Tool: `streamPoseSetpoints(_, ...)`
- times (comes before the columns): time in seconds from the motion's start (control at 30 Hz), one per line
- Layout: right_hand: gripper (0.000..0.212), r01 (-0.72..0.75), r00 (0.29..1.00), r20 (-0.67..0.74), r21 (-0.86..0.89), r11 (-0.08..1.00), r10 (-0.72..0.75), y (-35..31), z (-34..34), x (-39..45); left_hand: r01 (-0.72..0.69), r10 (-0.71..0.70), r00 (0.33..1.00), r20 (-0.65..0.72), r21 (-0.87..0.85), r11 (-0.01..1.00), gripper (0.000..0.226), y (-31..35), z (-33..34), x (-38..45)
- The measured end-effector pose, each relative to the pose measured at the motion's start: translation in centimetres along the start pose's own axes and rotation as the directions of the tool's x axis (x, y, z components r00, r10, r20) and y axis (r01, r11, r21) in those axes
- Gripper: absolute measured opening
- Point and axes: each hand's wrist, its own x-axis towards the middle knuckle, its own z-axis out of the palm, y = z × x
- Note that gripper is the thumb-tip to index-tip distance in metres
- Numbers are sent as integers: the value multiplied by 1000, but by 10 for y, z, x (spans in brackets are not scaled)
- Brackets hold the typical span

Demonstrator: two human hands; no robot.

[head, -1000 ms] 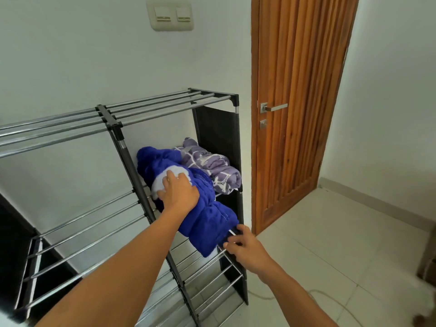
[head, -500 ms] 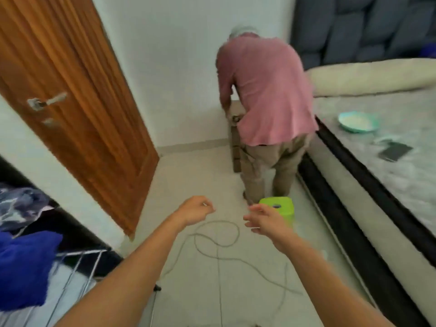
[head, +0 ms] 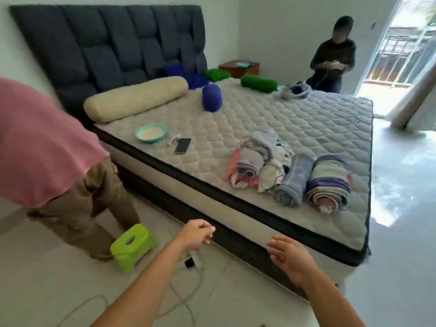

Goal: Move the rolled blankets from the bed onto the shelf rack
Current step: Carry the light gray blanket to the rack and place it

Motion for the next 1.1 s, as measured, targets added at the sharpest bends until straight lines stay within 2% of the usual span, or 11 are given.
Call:
streamPoseSetpoints(0.23,9,-7,997,-79,148,989,18,-57,-65,81,-37,27,993,114,83,996,16,97,75,107)
streamPoseSetpoints(0.4,9,-60,997,-38,169,984,67,-108,-68,149,-80,81,997,3,164,983,14,154,97,175)
streamPoseSetpoints(0.53,9,-59,997,-27,222,973,67,-141,-46,203,-105,129,989,-78,257,961,8,183,89,227)
streamPoseSetpoints(0.67,9,-151,989,40,201,968,145,-157,-10,248,-104,148,981,-129,300,948,27,214,73,288)
streamPoseSetpoints(0.77,17,-259,957,149,61,964,247,-169,14,279,-163,225,964,-141,354,921,37,243,65,338)
streamPoseSetpoints(0.83,34,-303,940,172,31,952,294,-176,28,299,-245,314,943,-112,409,879,39,261,62,375)
streamPoseSetpoints(1.0,74,-452,874,262,126,883,410,-182,58,343,-422,454,889,66,503,754,79,301,57,457)
streamPoseSetpoints(1.1,76,-459,881,261,267,848,395,-175,63,361,-418,383,904,188,567,710,90,313,64,501)
